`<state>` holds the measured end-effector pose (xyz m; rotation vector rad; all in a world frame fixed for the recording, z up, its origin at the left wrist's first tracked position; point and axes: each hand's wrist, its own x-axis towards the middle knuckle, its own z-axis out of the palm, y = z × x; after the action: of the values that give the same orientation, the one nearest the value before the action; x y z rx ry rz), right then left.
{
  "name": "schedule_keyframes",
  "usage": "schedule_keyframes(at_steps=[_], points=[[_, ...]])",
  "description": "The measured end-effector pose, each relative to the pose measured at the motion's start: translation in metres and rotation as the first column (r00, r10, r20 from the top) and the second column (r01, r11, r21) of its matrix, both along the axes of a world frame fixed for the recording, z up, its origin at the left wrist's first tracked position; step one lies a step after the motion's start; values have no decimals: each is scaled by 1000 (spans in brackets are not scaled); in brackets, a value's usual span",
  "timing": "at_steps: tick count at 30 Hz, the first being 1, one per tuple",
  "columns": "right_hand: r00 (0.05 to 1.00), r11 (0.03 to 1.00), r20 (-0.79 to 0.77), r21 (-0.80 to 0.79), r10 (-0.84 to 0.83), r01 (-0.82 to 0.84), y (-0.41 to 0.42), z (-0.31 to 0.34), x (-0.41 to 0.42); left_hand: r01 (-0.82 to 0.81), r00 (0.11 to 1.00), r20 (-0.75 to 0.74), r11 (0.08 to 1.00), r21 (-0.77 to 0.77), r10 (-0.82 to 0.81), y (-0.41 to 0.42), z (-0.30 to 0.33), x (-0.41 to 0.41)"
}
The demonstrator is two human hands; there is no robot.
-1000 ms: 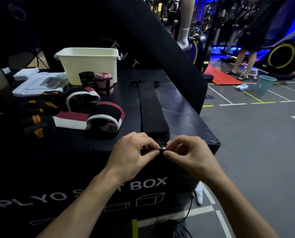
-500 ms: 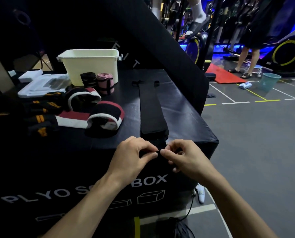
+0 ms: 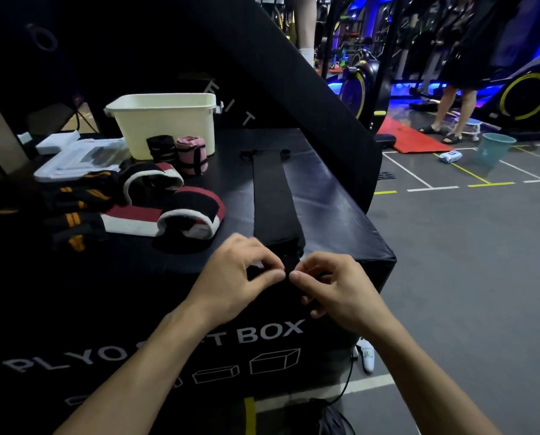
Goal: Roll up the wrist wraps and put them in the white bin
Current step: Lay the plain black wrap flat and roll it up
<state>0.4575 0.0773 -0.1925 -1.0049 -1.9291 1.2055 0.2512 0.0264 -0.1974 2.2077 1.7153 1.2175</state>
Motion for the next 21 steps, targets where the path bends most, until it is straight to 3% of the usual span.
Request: schedule_keyframes(at_steps=[3,8,10,14,17,19,21], points=[[1000,999,-20,-49,0,-1,1,0,-2,-65,996,62,997,38,62,30,16,-13],[999,994,-41,-105,20,-24,2,0,-2,57,970,-207,943,-328,-131,78,31,-20],[999,994,-42,-103,25,-29,3,1,0,30,957,-252,917,-398,-141,90,41,-19],[998,995,-58,-95,37,-43,4,2,1,-159,947,-320,875,-458,5,107,54,-11],[997,994,-69,-95,40,-47,6,3,2,-441,895,-330,711,-548,301,113,54,-4],[997,995,-64,-88,45,-51,7,3,2,-498,867,-323,620,-607,379,115,55,-6],[997,995,-56,-82,46,-50,7,4,1,-476,877,-290,621,-623,382,114,52,-9]])
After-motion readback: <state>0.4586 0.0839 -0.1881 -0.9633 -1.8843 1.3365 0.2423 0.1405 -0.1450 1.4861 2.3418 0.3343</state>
